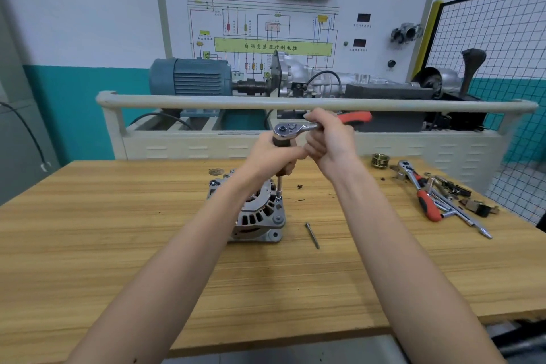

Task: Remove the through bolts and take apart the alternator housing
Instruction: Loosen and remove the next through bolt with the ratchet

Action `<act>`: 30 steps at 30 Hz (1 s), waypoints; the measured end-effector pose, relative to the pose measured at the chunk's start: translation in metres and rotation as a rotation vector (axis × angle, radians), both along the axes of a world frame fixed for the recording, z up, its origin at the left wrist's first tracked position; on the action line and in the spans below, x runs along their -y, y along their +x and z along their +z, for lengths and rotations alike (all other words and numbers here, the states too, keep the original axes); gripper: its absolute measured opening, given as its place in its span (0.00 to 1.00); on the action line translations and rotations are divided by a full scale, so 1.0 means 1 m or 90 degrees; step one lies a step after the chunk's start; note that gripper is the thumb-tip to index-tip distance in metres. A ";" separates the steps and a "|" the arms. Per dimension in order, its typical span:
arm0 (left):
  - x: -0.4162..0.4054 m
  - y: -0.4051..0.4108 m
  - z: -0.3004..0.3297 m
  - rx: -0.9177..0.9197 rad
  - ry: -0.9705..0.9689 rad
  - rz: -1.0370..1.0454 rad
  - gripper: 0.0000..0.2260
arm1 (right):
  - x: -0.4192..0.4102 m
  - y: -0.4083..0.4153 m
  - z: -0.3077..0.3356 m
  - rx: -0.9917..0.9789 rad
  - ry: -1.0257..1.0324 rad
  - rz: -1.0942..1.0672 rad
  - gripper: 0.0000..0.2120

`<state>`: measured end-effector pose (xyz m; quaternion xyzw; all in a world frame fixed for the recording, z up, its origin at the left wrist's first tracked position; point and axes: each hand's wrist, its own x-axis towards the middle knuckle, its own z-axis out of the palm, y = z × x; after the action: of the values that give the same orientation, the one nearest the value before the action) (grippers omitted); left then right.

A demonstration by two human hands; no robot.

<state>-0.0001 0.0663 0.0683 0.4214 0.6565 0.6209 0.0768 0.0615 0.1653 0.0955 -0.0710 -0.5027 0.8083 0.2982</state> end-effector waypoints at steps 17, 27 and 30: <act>-0.024 0.010 -0.017 0.044 0.206 0.176 0.22 | 0.035 0.013 -0.042 -0.137 -0.103 -0.221 0.17; 0.000 0.003 0.002 -0.023 -0.055 -0.076 0.15 | -0.023 -0.007 0.020 0.144 0.150 0.198 0.27; -0.005 0.002 0.000 0.031 -0.009 -0.093 0.19 | -0.016 -0.013 0.017 0.100 0.102 0.174 0.28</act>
<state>0.0024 0.0710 0.0682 0.4523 0.6265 0.6189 0.1410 0.0487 0.1815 0.1120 -0.0408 -0.5922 0.7907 0.1502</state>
